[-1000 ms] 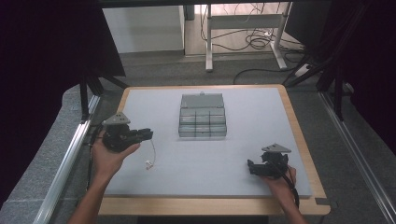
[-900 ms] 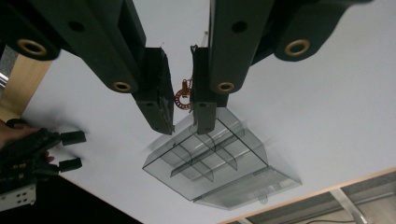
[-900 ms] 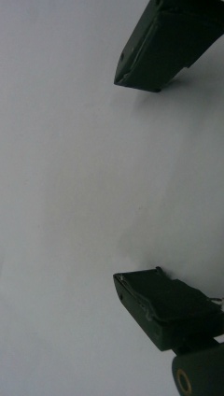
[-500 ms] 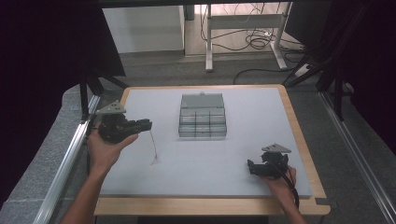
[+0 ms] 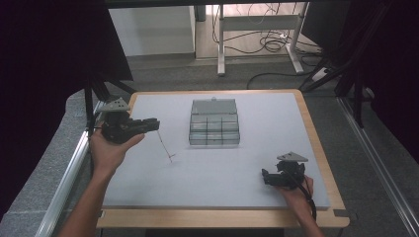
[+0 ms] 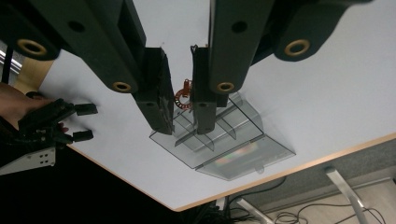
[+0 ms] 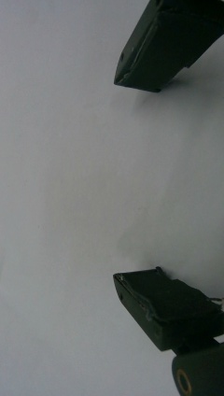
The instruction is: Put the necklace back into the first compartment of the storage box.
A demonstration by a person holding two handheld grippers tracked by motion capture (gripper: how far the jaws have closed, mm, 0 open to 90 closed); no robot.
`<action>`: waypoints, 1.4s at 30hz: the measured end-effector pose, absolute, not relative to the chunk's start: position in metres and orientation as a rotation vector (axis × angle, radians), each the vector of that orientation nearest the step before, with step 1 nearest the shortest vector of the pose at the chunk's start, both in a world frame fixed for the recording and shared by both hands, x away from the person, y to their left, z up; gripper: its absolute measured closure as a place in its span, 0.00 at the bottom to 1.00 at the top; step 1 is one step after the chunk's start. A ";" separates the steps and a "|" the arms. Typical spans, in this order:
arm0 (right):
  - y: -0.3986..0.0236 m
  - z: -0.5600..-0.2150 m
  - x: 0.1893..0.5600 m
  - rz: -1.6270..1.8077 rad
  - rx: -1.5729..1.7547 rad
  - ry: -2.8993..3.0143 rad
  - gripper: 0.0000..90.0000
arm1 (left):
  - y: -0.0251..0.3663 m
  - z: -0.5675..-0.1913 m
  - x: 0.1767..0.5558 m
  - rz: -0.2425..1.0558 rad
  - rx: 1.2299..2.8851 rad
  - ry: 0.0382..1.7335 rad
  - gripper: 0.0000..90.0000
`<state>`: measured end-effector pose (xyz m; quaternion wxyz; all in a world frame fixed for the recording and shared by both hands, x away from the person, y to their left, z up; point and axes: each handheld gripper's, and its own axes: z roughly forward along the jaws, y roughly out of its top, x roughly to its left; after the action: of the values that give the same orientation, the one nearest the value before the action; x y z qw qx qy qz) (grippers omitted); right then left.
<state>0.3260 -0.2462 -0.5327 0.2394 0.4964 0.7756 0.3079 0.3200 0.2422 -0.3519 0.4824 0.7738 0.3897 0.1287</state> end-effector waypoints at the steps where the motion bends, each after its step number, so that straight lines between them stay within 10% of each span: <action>1: -0.246 -0.533 0.326 0.843 1.359 2.123 0.06 | 0.241 -0.349 0.321 0.318 1.887 0.952 0.88; 42: -0.246 -0.533 0.326 0.847 1.359 2.123 0.06 | 0.219 -0.317 0.373 0.336 1.894 1.018 0.89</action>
<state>0.3262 -0.2461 -0.5328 0.2388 0.4963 0.7752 0.3095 0.3733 0.2187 -0.3170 0.4641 0.7708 0.4144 0.1366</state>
